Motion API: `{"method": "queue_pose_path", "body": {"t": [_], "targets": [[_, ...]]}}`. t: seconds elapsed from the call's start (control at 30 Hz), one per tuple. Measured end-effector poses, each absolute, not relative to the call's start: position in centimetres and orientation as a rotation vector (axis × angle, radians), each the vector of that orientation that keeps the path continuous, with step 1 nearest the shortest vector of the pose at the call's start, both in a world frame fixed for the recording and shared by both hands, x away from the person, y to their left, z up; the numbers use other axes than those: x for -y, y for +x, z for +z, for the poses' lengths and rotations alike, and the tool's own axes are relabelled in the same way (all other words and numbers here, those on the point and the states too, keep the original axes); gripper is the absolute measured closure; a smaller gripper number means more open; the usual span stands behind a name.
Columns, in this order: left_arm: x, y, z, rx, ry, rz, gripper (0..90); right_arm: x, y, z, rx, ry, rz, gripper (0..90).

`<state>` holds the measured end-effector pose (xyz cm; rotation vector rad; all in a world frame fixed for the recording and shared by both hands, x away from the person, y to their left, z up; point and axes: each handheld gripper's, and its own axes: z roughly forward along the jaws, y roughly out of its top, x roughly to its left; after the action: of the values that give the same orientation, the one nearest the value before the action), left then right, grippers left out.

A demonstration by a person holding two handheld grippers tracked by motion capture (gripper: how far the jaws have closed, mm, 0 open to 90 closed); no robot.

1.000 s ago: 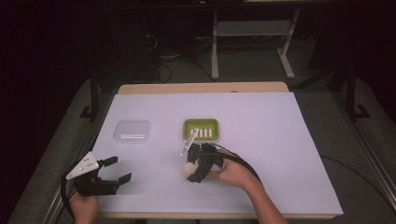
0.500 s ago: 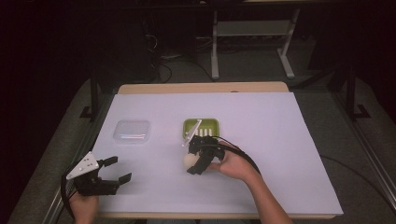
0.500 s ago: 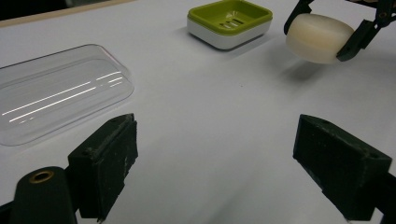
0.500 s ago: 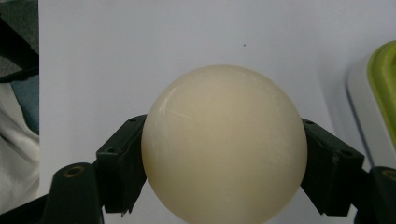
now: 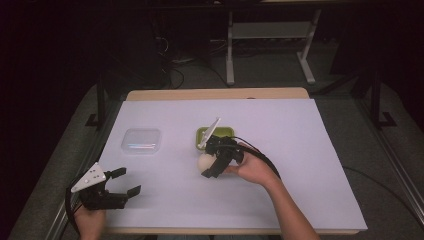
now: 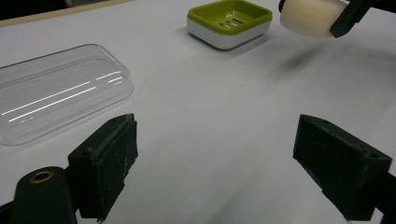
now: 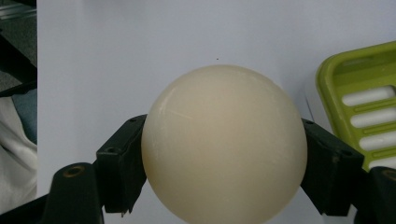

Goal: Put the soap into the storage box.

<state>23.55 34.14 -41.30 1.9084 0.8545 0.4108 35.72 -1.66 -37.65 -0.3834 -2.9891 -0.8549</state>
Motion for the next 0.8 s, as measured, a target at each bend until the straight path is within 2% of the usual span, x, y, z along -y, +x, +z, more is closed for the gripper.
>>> {"method": "queue_pose_path", "body": {"t": [0.8], "targets": [[-34.2, 23.6, -41.3, -0.854, 1.909, 0.413, 13.3, 2.9, 38.0, -34.9, 2.995, -0.4, -0.899, 24.3]]}}
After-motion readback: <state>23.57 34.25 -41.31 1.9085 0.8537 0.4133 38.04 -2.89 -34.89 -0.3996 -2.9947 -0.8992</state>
